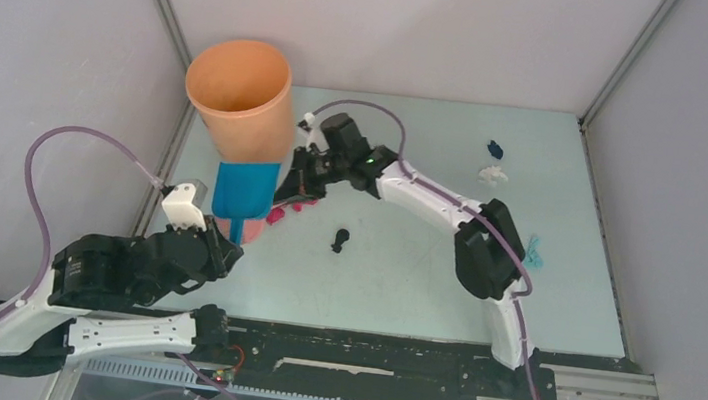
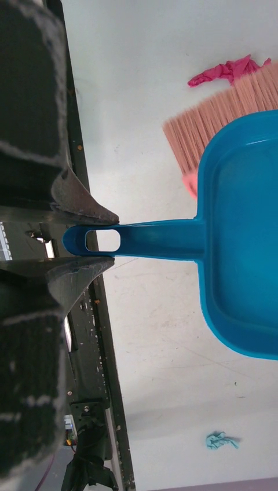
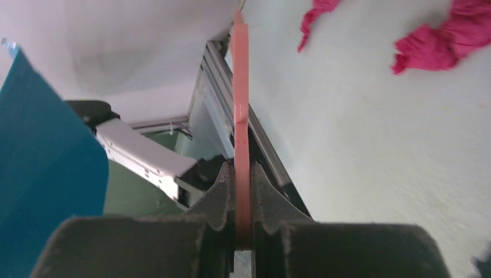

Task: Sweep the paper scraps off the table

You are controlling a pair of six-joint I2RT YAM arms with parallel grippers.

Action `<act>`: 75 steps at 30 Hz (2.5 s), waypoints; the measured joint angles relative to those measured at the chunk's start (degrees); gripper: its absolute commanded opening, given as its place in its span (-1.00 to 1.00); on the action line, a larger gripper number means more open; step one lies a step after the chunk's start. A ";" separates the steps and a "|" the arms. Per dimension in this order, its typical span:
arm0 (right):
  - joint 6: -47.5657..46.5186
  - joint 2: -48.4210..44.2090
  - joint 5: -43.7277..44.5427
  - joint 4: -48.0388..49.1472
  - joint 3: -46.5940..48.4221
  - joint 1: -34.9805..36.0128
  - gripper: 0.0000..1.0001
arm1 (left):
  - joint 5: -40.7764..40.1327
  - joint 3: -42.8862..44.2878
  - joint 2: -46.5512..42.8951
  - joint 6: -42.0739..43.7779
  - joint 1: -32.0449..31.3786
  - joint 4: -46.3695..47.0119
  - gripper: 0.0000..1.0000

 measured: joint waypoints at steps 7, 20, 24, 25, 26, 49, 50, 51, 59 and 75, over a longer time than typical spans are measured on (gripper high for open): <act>9.86 11.76 13.81 -1.51 16.79 8.48 -1.00 | 0.09 -0.07 0.57 -0.22 0.00 -0.02 -1.00; 13.38 21.77 30.80 -10.71 25.49 10.27 -1.00 | 1.66 -4.17 0.72 -1.40 0.00 -0.96 -1.00; 13.33 20.06 30.91 -9.55 21.75 9.62 -1.00 | 1.79 -4.37 2.64 -1.16 0.00 -0.79 -1.00; 13.35 18.64 30.75 -9.18 19.08 9.46 -1.00 | 1.81 -4.37 2.99 -0.92 0.00 -0.72 -1.00; 13.31 17.29 30.45 -8.00 16.39 9.29 -1.00 | 1.86 -4.37 3.30 -0.79 0.00 -0.63 -1.00; -7.08 -33.92 22.95 -10.93 -42.62 -17.29 -1.00 | 3.10 -6.80 10.84 5.03 0.00 0.04 -1.00; -8.59 -35.67 21.88 -12.48 -42.82 -18.97 -1.00 | 3.23 -6.99 12.57 5.75 0.00 0.15 -1.00; -9.94 -37.53 20.79 -13.99 -42.86 -20.59 -1.00 | 3.41 -7.19 14.23 6.49 0.00 0.37 -1.00; -19.39 -50.27 12.61 -22.60 -38.58 -31.63 -1.00 | 11.08 -13.33 20.63 11.19 -0.02 6.93 -1.00; -57.42 -43.78 35.34 -29.90 -27.67 -20.90 -1.00 | 23.12 -18.38 24.65 18.18 -1.31 17.11 -1.00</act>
